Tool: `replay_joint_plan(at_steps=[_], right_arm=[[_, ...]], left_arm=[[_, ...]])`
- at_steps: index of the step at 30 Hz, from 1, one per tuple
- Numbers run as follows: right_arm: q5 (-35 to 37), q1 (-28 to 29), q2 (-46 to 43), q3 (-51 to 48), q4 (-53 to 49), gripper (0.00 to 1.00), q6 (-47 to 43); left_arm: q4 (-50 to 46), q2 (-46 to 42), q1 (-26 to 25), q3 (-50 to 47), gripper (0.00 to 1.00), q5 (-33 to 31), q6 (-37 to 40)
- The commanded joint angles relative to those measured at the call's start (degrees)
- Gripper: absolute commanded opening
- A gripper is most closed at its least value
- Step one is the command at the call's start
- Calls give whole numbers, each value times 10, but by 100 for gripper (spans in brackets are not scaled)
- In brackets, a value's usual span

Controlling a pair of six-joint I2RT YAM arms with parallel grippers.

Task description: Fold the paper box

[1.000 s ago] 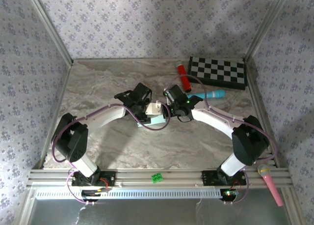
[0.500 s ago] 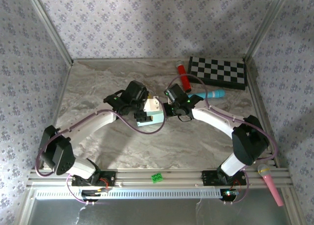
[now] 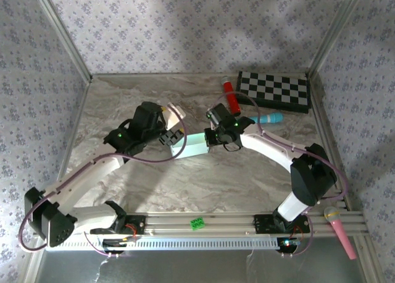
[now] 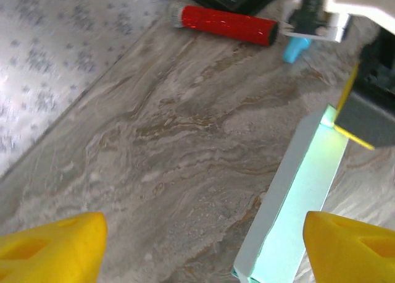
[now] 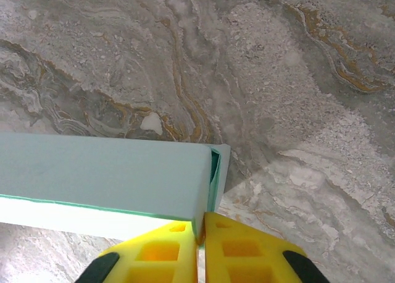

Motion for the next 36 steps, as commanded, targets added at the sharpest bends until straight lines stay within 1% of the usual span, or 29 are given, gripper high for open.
replay_joint_plan(at_steps=[1, 3, 6, 11, 13, 16, 19, 23, 27, 30, 36], right_arm=[[-4, 0, 9, 21, -25, 14, 8], [-6, -1, 10, 24, -26, 16, 7], [-9, 0, 9, 28, -26, 20, 6], [-7, 1, 6, 32, -29, 25, 5], [-6, 2, 3, 31, -29, 27, 3], [-1, 3, -6, 29, -31, 30, 0], [2, 3, -15, 27, -30, 33, -9], [-1, 2, -26, 24, -35, 34, -16], [-14, -3, -27, 18, -30, 34, -31], [-21, -5, -23, 18, -27, 34, -39], [-12, -6, -21, 12, -14, 34, -50]], left_arm=[[9, -33, 3, -30, 80, -52, -144], [8, -53, 4, -51, 78, -82, -195], [4, -80, 5, -83, 77, -108, -255], [-3, -108, 8, -118, 73, -115, -314], [-20, -108, 12, -119, 69, -121, -338], [-53, -105, 21, -117, 66, -123, -381], [-65, -106, 30, -127, 66, -98, -397], [-72, -93, 60, -136, 63, -10, -412], [-58, -67, 77, -140, 56, 66, -411], [-44, -47, 80, -137, 55, 103, -407], [-22, -18, 82, -132, 53, 134, -408]])
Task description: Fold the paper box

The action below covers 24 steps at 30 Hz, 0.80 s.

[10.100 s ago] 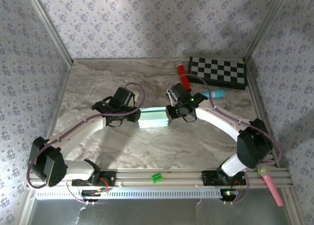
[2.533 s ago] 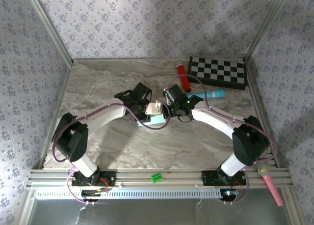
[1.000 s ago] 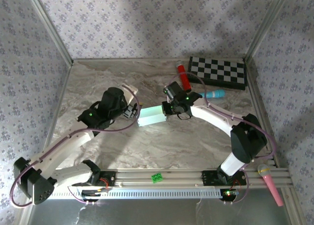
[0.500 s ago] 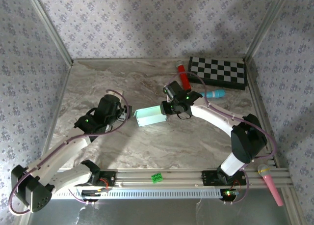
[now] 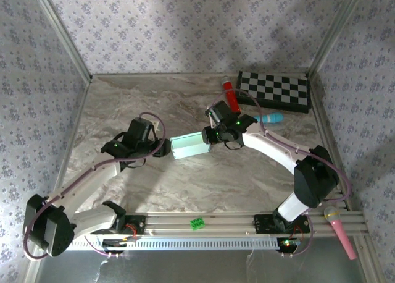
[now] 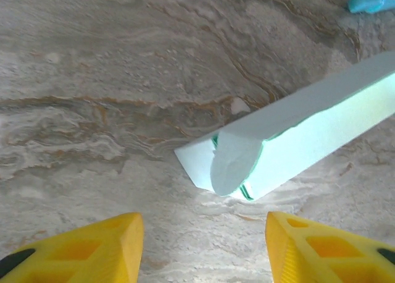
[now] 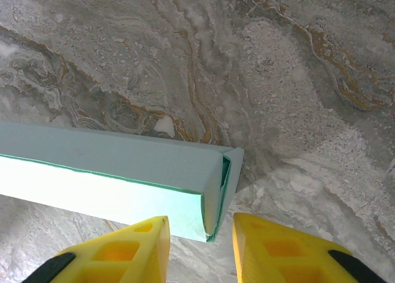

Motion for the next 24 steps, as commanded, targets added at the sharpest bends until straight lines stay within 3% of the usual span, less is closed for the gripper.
replay_joint_plan(at_steps=[1, 24], right_arm=[[-1, -4, -5, -4, 1, 33, -17], [-16, -5, 16, -4, 1, 24, -24]], left_arm=[[24, 10, 5, 7, 53, 43, -10], [50, 52, 9, 30, 26, 69, -21]])
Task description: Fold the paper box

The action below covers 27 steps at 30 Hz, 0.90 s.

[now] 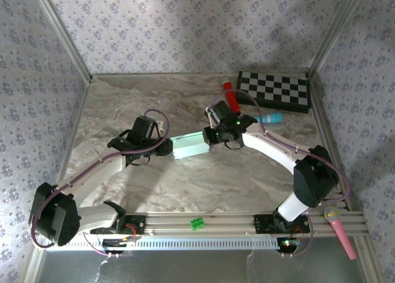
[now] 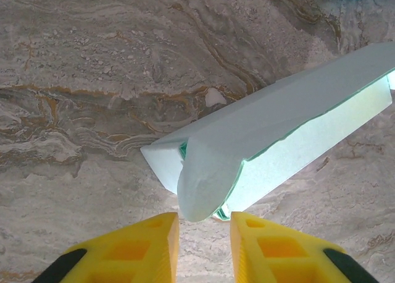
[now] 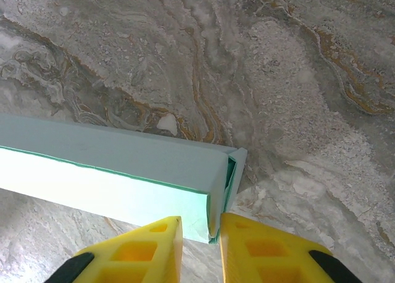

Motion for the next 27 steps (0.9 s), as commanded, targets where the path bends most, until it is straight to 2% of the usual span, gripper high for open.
replay_joint_plan(at_steps=[1, 15, 27], right_arm=[[-7, -4, 14, -2, -2, 23, -8], [-15, -3, 20, -2, -2, 19, -9], [-23, -1, 33, 0, -3, 11, -9]], left_arm=[[15, 3, 4, 31, 26, 13, -2], [35, 21, 4, 37, 14, 40, -6], [42, 23, 3, 34, 10, 51, -13]])
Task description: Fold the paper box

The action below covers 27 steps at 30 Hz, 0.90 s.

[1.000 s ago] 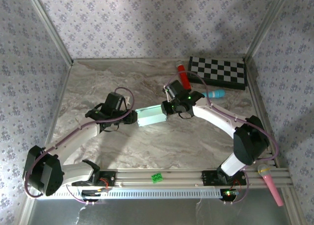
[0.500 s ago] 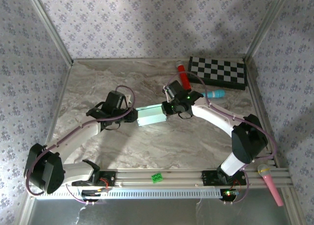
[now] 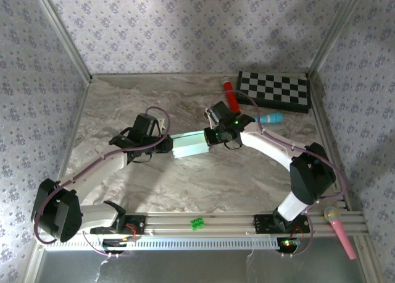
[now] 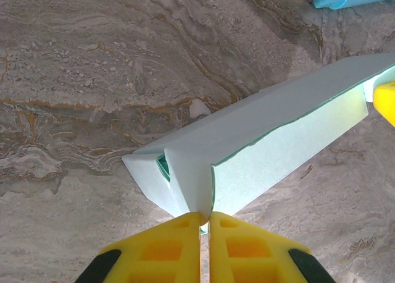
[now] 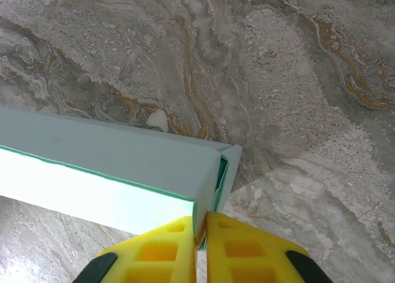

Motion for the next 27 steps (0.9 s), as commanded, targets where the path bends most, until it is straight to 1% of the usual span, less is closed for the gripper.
replay_joint_plan(at_steps=[1, 9, 12, 14, 18, 21, 24, 27], right_arm=[[-21, 2, 15, 0, -3, 11, -7], [-22, 3, 18, 0, -4, 9, -8], [-22, 3, 18, 0, -5, 9, -8], [-22, 3, 18, 0, -6, 9, -8], [-21, 3, 19, 0, -7, 9, -8], [-19, 3, 19, 1, -9, 9, -7], [-18, 3, 20, 2, -10, 8, -8], [-18, 4, 22, 4, -11, 8, -7]], left_arm=[[24, 4, 0, 21, 9, 27, -8], [37, 5, 0, 19, 10, 36, -19], [37, 5, 0, 19, 16, 36, -21], [36, 5, 1, 18, 18, 36, -21], [35, 3, 1, 16, 20, 34, -22], [29, 2, 1, 17, 30, 29, -21], [21, 2, 0, 18, 35, 23, -18], [13, 5, 1, 20, 36, 17, -19]])
